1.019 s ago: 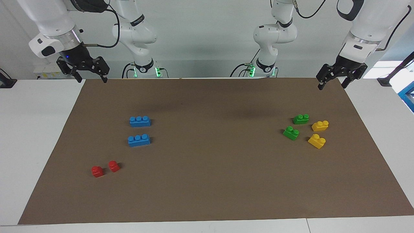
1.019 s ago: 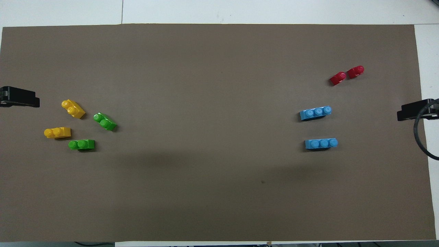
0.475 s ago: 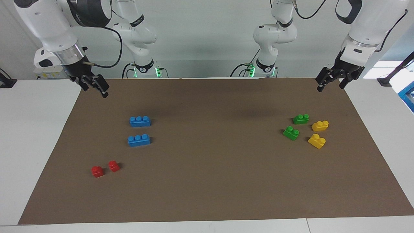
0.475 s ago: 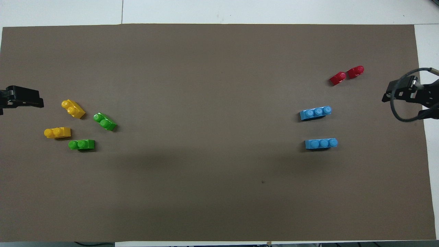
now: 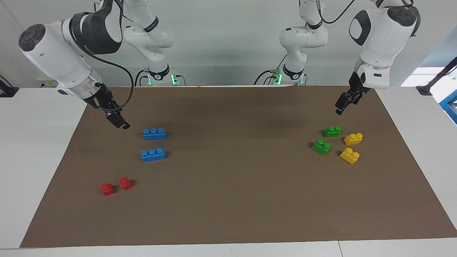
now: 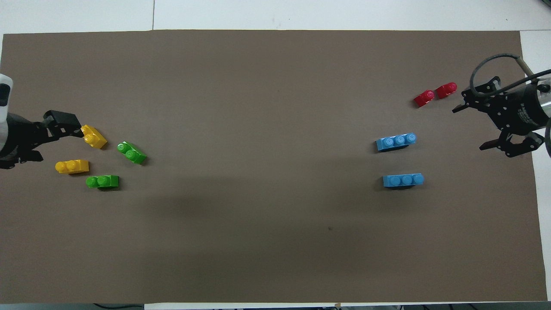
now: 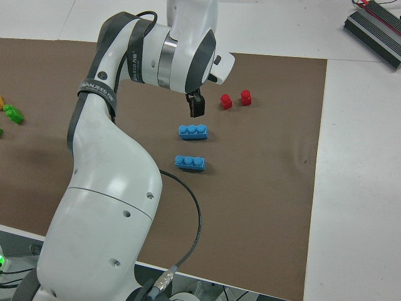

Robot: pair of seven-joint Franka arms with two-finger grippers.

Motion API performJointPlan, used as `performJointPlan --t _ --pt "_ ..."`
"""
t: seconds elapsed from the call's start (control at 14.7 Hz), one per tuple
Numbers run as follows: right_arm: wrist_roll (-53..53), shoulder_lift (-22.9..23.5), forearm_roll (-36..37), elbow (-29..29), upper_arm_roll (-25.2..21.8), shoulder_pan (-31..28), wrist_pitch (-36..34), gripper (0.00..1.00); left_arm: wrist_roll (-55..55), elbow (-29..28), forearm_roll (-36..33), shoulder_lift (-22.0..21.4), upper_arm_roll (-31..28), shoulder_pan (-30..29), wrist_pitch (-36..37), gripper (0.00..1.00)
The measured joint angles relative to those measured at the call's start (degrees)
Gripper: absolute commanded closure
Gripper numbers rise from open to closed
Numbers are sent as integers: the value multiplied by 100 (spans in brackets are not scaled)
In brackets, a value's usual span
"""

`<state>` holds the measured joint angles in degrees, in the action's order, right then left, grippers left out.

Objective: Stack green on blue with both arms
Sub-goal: 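Reach the left gripper to the green brick while the right gripper reaches the blue brick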

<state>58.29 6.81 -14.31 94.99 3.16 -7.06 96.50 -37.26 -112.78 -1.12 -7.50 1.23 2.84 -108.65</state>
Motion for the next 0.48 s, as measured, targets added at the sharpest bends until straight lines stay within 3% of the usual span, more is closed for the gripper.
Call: performJointPlan --t 0.27,0.48 --pt "280 482 -150 -84 -21 -11 120 1 -1370 -667 0 92 4 56 -774 0" --pt "391 853 -347 -91 -39 -28 350 1 -1943 -820 0 448 5 89 -1254 0"
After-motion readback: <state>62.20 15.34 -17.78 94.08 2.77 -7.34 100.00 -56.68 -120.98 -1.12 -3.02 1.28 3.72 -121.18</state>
